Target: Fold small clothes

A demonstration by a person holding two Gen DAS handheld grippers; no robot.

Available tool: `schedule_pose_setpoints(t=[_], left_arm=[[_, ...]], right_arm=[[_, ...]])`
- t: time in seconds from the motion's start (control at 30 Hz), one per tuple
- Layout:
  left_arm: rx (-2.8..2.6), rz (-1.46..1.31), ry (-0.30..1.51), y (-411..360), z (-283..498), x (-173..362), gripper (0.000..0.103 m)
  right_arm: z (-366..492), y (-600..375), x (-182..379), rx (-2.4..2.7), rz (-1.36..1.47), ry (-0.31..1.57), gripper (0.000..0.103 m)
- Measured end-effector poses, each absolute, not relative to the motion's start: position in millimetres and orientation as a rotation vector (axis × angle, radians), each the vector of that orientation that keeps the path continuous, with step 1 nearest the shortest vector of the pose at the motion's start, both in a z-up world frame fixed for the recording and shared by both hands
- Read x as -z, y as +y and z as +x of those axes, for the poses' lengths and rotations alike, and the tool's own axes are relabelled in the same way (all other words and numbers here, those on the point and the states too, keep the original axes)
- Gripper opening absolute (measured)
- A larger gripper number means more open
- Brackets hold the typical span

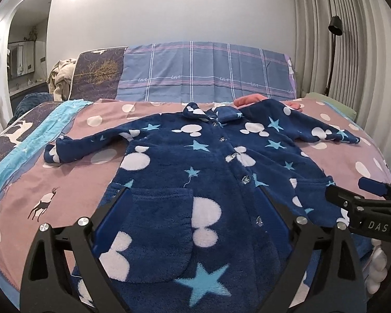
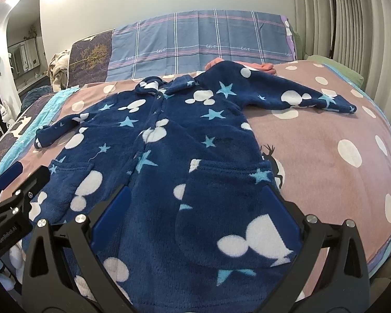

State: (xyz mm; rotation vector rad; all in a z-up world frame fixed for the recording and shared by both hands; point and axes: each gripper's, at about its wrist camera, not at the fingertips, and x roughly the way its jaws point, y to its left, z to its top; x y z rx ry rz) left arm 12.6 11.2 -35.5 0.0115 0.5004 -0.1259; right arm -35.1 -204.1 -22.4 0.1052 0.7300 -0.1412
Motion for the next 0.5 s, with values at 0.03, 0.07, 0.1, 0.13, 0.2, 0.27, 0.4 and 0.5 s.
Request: schedule_pose_setpoints(t=[0.03,0.07,0.1,0.13,0.2,0.27,0.4,0.5], left_arm=[[0.124,0.012,0.502,11.7,13.6,35.4,0.095],[0.121,0.015,0.502,12.0,14.7,35.4,0.095],[0.118,0.018,0.502,12.3,15.7,35.5,0.095],[0.115,0.02,0.504,13.0,17.6,35.9,0.095],[0.108,0.019,0.511,15.1,20.5,36.9,0.094],[0.101,0.013,0.513,18.5,24.2,37.0,0.092],[0.083,0.013,0.511,24.9,32.1,34.8,0.089],[0.072,0.013,0.517,28.7,38.7,34.6,0.086]], right_arm=[[-35.2,-203.9,22.4,0.141,0.105,0.73,0.101],[-34.1,-204.5,22.3,0.143,0.104,0.729,0.101],[-32.5,-204.5,21.9,0.144,0.103,0.729,0.101],[-30.9,-204.4,21.4,0.145,0.101,0.728,0.101],[-28.0,-204.9,21.2,0.148,0.097,0.727,0.101],[-25.1,-204.7,20.9,0.152,0.091,0.726,0.101],[-18.4,-203.6,19.7,0.157,0.073,0.715,0.101],[-13.6,-202.2,19.3,0.158,0.06,0.706,0.101]])
